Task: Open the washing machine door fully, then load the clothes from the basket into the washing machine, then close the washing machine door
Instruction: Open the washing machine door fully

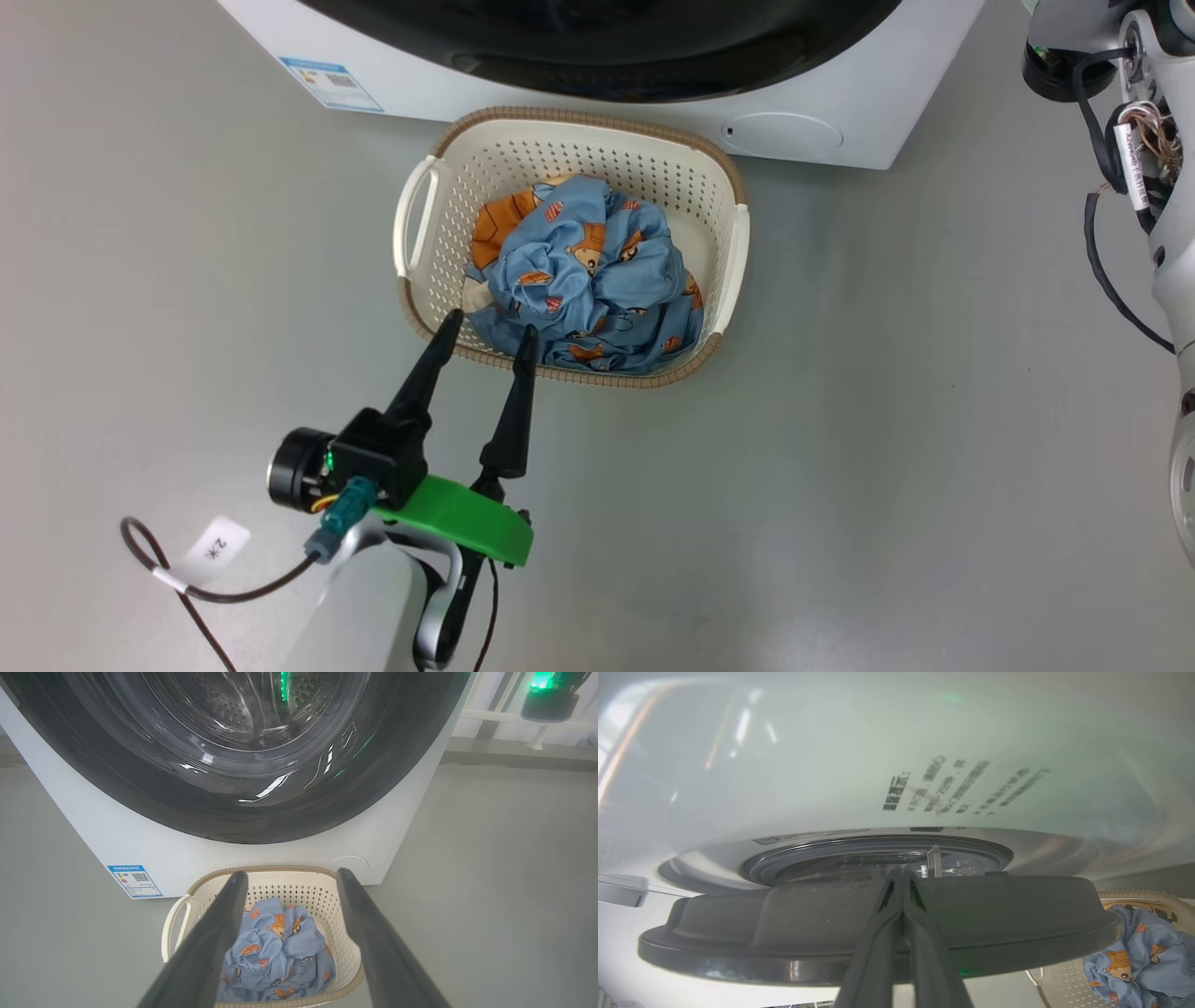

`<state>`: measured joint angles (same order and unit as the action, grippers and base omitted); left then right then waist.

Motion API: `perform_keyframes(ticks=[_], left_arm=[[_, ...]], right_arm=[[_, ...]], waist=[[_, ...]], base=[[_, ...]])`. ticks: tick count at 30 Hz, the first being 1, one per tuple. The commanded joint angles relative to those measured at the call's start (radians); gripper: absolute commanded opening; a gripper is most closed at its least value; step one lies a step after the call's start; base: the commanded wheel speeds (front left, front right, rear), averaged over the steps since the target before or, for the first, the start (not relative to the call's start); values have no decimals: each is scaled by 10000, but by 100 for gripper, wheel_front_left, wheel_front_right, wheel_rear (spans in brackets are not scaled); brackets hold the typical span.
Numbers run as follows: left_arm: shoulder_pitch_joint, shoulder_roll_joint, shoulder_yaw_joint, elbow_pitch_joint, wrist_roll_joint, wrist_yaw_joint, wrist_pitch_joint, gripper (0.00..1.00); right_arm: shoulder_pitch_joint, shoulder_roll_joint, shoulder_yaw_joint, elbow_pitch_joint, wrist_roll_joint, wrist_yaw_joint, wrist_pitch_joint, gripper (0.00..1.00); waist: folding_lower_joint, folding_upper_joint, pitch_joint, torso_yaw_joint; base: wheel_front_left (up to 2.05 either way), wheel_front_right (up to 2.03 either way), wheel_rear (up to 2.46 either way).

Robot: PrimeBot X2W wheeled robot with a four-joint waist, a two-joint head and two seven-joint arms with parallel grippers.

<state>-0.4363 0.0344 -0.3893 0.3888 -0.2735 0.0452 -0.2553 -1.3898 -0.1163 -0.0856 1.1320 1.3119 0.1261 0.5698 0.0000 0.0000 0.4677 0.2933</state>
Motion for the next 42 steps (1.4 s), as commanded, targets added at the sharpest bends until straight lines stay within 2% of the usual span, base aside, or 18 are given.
perform_keyframes(ticks=[1,17,32,42], left_arm=[[-189,159,225,-235,-118,87,-65,100],[-187,159,231,-270,-71,175,-65,100],[-74,158,356,-293,90,166,-65,100],[22,158,512,-174,146,122,-65,100]], right_arm=[[124,557,283,-320,34,46,307,0],[989,613,550,-856,423,46,1261,0],[2096,649,832,-2093,1179,46,2665,0],[3116,658,1160,-3253,2091,46,3695,0]], waist=[[0,0,-7,-14],[0,0,-106,-101],[0,0,-305,-361],[0,0,-558,-556]], base=[[0,0,0],[0,0,0],[0,0,0],[0,0,0]])
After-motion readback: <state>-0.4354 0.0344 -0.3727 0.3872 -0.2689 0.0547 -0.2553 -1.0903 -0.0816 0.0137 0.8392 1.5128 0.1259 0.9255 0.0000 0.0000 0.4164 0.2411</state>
